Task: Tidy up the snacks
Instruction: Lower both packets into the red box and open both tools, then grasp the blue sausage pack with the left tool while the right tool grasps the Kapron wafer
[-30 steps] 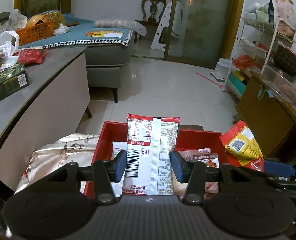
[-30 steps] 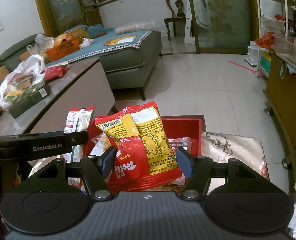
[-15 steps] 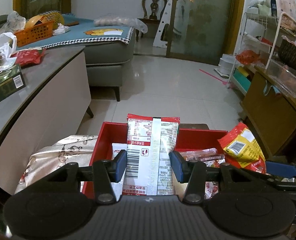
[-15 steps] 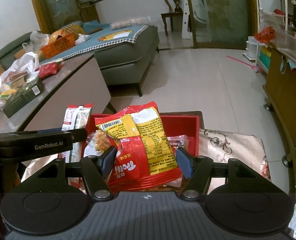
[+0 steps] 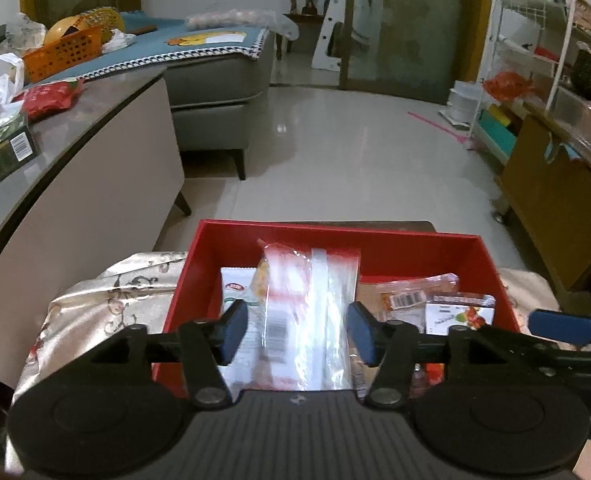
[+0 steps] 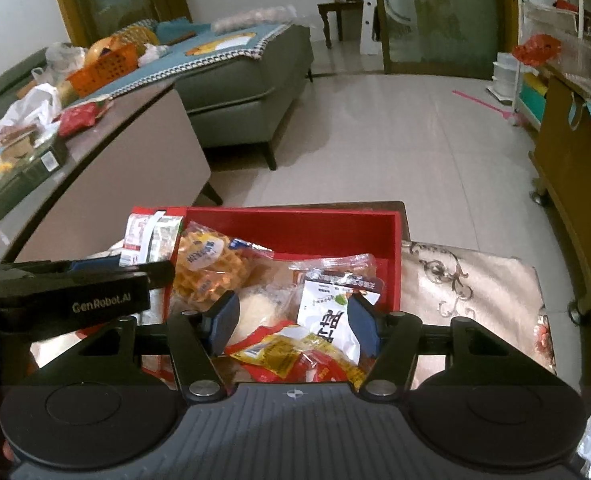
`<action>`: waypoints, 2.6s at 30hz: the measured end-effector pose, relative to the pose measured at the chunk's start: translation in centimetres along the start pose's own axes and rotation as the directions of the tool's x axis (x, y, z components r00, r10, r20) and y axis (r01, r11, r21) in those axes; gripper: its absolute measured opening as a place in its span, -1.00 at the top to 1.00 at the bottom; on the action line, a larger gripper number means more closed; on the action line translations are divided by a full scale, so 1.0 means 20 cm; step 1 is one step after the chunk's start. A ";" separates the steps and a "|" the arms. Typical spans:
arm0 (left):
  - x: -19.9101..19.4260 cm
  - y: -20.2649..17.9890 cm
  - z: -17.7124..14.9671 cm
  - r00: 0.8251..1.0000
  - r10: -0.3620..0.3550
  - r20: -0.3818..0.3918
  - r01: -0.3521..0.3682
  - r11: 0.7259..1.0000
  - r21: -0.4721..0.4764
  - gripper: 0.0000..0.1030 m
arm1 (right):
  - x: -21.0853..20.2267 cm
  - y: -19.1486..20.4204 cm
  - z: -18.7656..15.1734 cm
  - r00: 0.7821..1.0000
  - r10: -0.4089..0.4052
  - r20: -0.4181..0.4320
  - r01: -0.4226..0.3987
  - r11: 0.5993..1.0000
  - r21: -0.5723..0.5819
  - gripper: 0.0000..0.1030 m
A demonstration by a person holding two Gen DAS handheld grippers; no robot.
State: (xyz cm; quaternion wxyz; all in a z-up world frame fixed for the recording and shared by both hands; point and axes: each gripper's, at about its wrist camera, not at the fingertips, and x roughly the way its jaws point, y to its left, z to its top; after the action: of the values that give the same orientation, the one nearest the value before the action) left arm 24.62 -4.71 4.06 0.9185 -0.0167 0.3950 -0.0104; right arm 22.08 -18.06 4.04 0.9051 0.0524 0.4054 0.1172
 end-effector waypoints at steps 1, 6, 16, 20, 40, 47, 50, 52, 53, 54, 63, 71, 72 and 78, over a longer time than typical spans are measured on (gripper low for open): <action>0.00 0.00 0.00 1.000 0.005 0.001 -0.005 1.000 -0.003 -0.20 | 0.00 -0.01 0.00 1.000 -0.002 -0.002 0.002 1.000 0.003 -0.32; -0.01 0.00 0.00 1.000 0.016 0.010 -0.016 1.000 0.009 -0.34 | -0.01 -0.03 -0.03 1.000 -0.009 -0.015 0.009 1.000 0.012 -0.33; -0.12 0.02 -0.06 1.000 0.016 0.010 -0.016 0.999 0.032 -0.37 | -0.09 -0.03 -0.06 1.000 -0.019 -0.015 0.020 0.999 0.032 -0.43; -0.17 0.04 -0.09 1.000 0.011 0.005 -0.011 1.000 0.029 -0.38 | -0.12 -0.01 -0.09 1.000 -0.011 -0.018 0.012 0.999 0.032 -0.48; -0.19 0.27 -0.42 0.979 0.007 -0.202 -0.008 1.000 -0.006 -0.40 | -0.26 0.01 -0.30 0.997 -0.002 -0.073 0.004 0.999 0.032 -0.75; -0.07 0.16 -0.45 0.966 -0.016 -0.260 0.010 1.000 -0.027 -0.40 | -0.24 -0.06 -0.33 0.994 -0.018 -0.105 0.021 0.999 0.036 -0.78; 0.00 0.10 -0.45 0.962 0.010 -0.274 -0.010 1.000 -0.001 -0.41 | -0.23 -0.10 -0.35 0.992 -0.028 -0.121 0.033 0.999 0.042 -0.78; 0.06 0.07 -0.46 0.956 0.038 -0.291 -0.034 0.999 0.020 -0.44 | -0.22 -0.13 -0.37 0.991 -0.033 -0.133 0.040 0.998 0.047 -0.78; 0.08 0.05 -0.47 0.956 0.060 -0.289 -0.051 0.998 0.038 -0.50 | -0.21 -0.14 -0.37 0.990 -0.036 -0.137 0.043 0.998 0.050 -0.78; 0.09 0.04 -0.48 0.958 0.084 -0.273 -0.069 0.996 0.063 -0.55 | -0.21 -0.16 -0.38 0.989 -0.039 -0.142 0.047 0.997 0.053 -0.78; 0.09 0.12 -0.52 0.955 0.066 -0.288 -0.067 0.998 0.009 -0.39 | -0.17 -0.26 -0.41 0.981 -0.061 -0.186 0.078 0.993 0.085 -0.80; -0.13 0.11 -0.68 0.951 0.021 -0.308 0.003 0.997 0.077 -0.10 | -0.15 -0.37 -0.46 0.971 -0.098 -0.219 0.125 0.986 0.111 -0.80; -0.15 0.12 -0.70 0.950 0.008 -0.311 0.016 0.997 0.073 -0.08 | -0.15 -0.39 -0.46 0.969 -0.103 -0.222 0.132 0.984 0.119 -0.80; -0.23 0.13 -0.73 0.947 -0.034 -0.318 0.059 0.996 0.071 -0.07 | -0.13 -0.46 -0.50 0.956 -0.123 -0.266 0.169 0.973 0.156 -0.81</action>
State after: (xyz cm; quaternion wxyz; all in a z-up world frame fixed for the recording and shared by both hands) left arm 10.95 -2.33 -2.80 0.8426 0.0126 0.5360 -0.0504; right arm 14.50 -27.71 -2.44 0.8435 0.0872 0.5297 0.0190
